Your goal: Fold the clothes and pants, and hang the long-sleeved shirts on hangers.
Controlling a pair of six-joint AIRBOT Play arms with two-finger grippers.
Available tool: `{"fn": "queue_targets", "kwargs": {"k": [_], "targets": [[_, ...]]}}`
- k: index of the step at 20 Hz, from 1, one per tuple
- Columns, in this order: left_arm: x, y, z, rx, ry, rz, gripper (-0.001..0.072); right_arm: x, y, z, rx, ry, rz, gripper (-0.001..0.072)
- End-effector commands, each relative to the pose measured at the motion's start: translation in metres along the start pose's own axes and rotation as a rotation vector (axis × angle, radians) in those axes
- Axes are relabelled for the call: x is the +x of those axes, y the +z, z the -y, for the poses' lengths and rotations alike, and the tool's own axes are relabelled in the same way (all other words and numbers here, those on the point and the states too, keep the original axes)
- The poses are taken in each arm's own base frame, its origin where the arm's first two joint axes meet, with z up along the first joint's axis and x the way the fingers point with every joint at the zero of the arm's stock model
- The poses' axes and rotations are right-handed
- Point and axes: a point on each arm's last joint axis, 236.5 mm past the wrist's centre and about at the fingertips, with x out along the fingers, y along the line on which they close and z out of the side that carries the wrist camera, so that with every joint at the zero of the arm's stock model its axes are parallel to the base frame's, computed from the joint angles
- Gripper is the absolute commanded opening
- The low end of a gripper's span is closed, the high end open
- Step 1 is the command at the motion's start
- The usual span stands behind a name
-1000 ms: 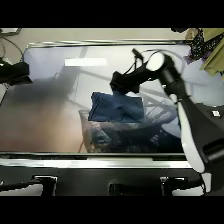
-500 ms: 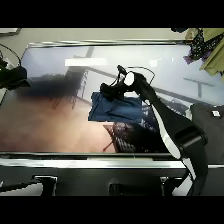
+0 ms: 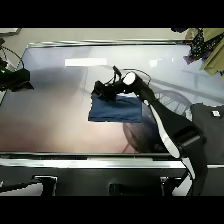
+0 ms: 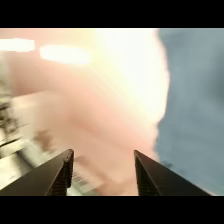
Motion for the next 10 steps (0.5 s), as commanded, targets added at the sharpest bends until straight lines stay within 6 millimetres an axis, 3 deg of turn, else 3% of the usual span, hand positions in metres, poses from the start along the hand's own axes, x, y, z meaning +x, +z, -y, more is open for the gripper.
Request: {"fn": "queue_targets", "kwargs": {"k": [1,3,4,6,8,10], "targets": [[0.000,0.000,0.000,-0.001,-0.002,0.001,0.0016,-0.059,0.011,-0.046,-0.074,0.130,0.034,0.0450],[0.000,0.000,0.000,-0.001,-0.002,0.001,0.0016,-0.121,0.037,-0.031,-0.107,0.076,0.110,0.0450],[0.000,0.000,0.000,-0.001,-0.002,0.002,0.0016,-0.153,0.047,-0.013,-0.126,0.016,0.140,0.0456],[-0.001,0.000,0.000,-0.001,-0.001,0.003,0.0016,-0.212,0.059,0.044,-0.140,-0.149,0.156,0.0486],[-0.001,0.000,0.000,-0.001,-0.001,0.003,0.0016,-0.250,0.058,0.097,-0.110,-0.229,0.122,0.0491],[-0.001,0.000,0.000,0.000,-0.001,0.003,0.0016,-0.265,0.055,0.143,-0.036,-0.235,0.114,0.0493]]}}
